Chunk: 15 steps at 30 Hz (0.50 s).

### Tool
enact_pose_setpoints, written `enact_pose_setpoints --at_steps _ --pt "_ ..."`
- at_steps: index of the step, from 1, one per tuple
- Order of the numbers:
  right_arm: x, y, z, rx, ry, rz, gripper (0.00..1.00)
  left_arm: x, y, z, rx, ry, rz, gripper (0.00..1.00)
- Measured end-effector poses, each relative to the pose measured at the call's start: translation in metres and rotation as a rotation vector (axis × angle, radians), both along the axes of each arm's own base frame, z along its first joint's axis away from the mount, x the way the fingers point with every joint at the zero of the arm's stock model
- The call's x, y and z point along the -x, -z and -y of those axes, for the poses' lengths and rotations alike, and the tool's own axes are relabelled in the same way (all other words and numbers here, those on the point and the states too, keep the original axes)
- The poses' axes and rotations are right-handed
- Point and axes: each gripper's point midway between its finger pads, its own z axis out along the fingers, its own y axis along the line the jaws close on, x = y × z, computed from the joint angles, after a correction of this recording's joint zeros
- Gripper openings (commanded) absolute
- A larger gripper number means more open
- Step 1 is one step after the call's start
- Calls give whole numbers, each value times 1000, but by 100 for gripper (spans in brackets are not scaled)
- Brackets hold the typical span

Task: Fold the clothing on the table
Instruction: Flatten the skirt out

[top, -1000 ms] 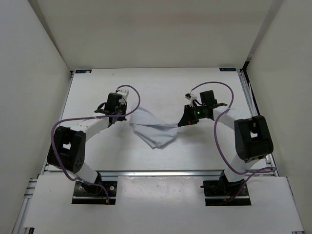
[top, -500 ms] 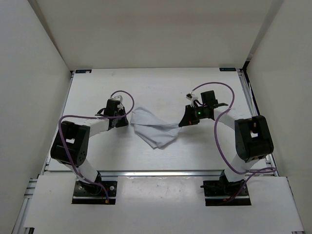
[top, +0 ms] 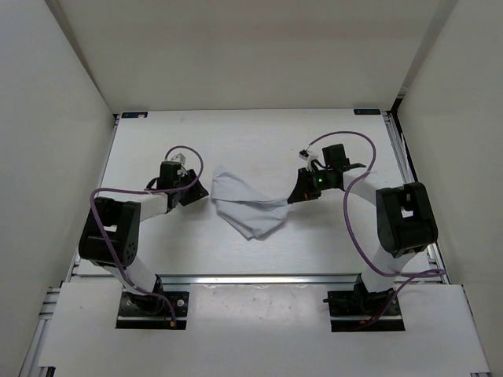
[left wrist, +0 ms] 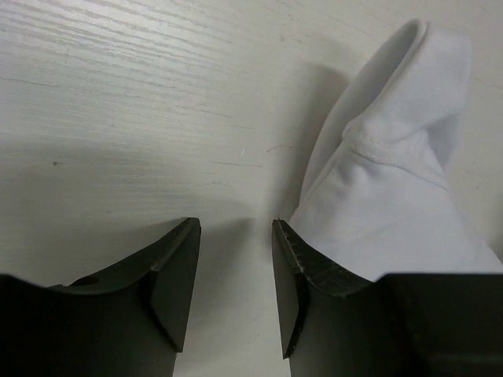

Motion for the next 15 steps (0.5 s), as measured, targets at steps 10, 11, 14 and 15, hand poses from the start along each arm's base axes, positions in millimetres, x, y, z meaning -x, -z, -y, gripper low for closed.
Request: enact_pose_setpoints --at_steps 10,11,14,15 --pt "-9 -1 -4 5 -6 -14 0 -2 -11 16 173 -3 0 52" --pt "-9 -1 -4 5 -6 -14 1 -3 -14 15 192 -11 2 52" --pt "-9 -1 -4 6 -7 -16 0 -7 -21 20 242 -14 15 52" --pt "-9 -1 -4 6 -7 -17 0 -7 -24 24 260 -11 20 52"
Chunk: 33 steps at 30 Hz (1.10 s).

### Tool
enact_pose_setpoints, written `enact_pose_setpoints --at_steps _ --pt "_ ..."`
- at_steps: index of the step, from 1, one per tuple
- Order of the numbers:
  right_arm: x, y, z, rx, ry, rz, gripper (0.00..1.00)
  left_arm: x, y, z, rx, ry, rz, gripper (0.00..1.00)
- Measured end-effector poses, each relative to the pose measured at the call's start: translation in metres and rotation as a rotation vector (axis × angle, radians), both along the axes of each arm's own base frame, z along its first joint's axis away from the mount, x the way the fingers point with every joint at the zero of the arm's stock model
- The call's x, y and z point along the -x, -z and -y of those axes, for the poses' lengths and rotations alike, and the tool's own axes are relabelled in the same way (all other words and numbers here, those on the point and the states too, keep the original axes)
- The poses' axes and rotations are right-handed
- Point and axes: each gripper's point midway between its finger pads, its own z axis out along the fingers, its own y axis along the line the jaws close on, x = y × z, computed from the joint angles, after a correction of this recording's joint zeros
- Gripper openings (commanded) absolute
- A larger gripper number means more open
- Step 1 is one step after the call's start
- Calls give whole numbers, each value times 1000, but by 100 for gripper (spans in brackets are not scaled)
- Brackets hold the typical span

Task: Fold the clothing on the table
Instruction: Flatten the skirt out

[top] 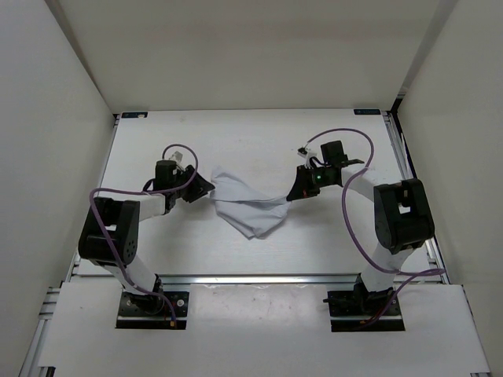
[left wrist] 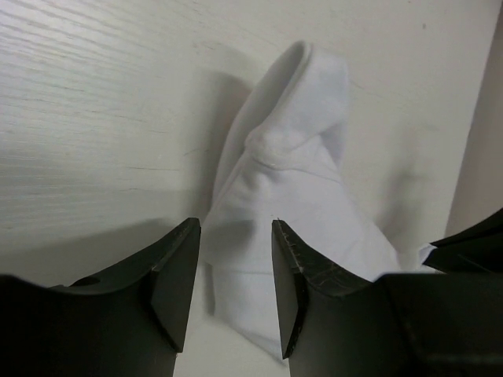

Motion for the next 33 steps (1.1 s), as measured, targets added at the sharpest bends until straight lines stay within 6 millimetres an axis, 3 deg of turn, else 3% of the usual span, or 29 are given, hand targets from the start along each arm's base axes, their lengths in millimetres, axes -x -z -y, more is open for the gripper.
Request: enact_pose_setpoints --at_steps 5,10,12,14,15,21,26,31,33 --pt "-3 -1 0 2 -3 4 0 3 -4 18 41 31 3 50" --pt "-4 -1 1 3 -3 4 0 10 12 30 -22 74 -56 48" --pt "-4 -1 2 3 -2 4 0 10 14 31 -61 82 -59 41" --pt "-4 -1 3 3 -1 5 0 10 16 31 -83 84 -59 10" --pt "-4 -1 3 3 -2 5 0 12 17 30 -90 84 -65 1" --pt "-5 -1 4 3 0 5 0 15 10 29 -34 78 -93 0" --pt "-5 -1 4 2 1 5 0 14 -27 38 72 73 -65 0" --pt "-3 0 2 3 -7 1 0 -10 -65 54 201 59 5 2" --pt "-2 1 1 4 -11 -2 1 -27 -74 63 243 48 31 8"
